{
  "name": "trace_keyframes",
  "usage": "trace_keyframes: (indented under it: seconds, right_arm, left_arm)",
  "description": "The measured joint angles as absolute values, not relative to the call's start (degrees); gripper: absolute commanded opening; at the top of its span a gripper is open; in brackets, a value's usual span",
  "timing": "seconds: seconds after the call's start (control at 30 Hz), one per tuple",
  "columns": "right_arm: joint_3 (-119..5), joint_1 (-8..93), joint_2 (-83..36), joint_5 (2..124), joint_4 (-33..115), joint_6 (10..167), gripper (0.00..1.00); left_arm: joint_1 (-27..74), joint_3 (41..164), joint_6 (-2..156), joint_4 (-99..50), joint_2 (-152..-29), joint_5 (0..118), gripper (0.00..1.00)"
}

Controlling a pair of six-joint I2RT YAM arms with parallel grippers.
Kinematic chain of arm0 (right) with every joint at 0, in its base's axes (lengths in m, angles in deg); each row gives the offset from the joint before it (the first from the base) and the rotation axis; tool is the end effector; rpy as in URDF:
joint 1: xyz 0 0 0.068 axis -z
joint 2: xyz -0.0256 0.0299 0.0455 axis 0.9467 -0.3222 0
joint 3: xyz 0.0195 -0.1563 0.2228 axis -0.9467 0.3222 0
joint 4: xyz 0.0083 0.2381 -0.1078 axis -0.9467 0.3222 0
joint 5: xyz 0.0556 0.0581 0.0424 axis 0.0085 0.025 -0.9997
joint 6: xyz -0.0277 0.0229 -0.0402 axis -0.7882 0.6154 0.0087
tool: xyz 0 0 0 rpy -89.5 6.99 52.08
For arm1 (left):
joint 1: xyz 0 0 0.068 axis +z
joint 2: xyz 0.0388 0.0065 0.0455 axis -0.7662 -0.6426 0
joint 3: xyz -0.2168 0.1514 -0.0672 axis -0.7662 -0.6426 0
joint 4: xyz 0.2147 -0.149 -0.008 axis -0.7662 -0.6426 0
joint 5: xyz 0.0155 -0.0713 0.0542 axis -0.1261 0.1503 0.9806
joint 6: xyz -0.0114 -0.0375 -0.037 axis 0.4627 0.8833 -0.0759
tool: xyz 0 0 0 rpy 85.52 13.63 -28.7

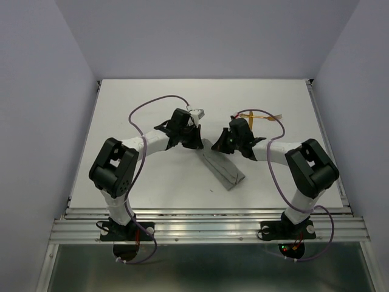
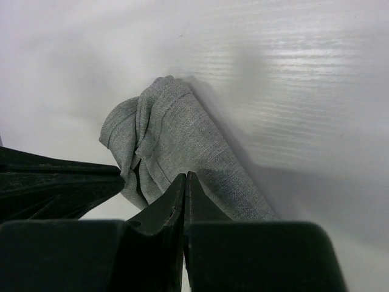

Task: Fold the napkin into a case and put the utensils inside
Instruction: Grasp the top corner of the smaller rectangle folded napkin at the center of the board.

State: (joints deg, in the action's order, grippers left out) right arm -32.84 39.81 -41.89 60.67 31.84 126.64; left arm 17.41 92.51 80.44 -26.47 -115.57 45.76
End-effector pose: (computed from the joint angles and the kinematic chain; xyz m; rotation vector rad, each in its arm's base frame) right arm 0.3005 0.1907 0.1624 0.1862 2.4030 0.8726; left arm 0.3151 -0.2172 0.2005 0.5737 2.2541 -0.8523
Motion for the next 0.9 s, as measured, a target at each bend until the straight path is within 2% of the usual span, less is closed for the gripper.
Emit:
trace_keyframes:
  seconds: [0.37, 0.9]
  right_arm:
    - [-33.0, 40.7, -42.2, 56.7, 28.0, 126.6, 0.01]
    - [-35.3, 40.7, -49.4, 51.3, 22.0, 129.0, 0.01]
  left_arm:
    - [17.4, 97.3, 76.7, -28.9, -118.6, 44.7, 0.00]
    - [18.6, 99.1, 73.4, -31.5, -120.9, 42.2, 0.00]
